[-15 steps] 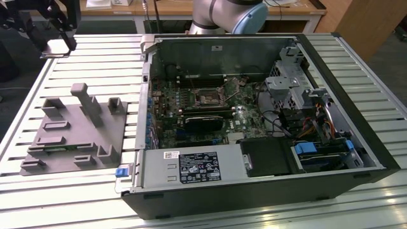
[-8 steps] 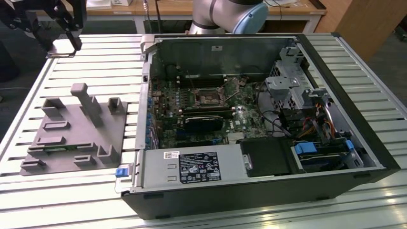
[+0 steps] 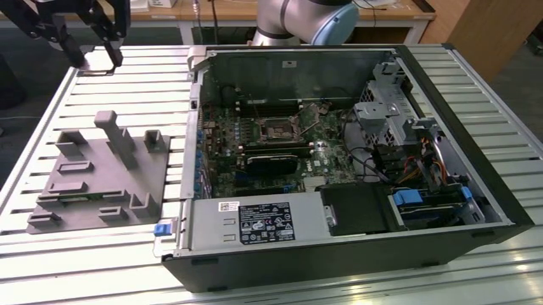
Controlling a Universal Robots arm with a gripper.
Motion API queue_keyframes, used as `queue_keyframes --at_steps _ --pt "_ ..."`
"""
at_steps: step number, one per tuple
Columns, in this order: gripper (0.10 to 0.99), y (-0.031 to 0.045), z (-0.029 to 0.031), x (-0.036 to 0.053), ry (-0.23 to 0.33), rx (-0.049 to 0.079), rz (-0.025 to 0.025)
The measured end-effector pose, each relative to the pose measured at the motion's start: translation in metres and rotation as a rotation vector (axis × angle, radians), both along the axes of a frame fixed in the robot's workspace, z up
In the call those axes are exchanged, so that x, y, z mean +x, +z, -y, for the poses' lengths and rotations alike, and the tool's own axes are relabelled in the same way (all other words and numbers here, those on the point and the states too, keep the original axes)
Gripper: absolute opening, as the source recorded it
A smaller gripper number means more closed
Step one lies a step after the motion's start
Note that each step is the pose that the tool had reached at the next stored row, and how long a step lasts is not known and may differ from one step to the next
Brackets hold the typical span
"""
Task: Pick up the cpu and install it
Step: 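Pick up the cpu and move it towards the insertion slot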
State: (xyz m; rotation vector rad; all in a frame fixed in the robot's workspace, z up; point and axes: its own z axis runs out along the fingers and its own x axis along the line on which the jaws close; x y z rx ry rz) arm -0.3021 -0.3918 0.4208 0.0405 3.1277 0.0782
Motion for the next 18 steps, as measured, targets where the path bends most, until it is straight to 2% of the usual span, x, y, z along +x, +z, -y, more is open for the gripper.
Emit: queue_keyframes --at_steps 18 --pt "0.533 0.0 -0.0019 0.0253 0.0 0.0 -0.0001"
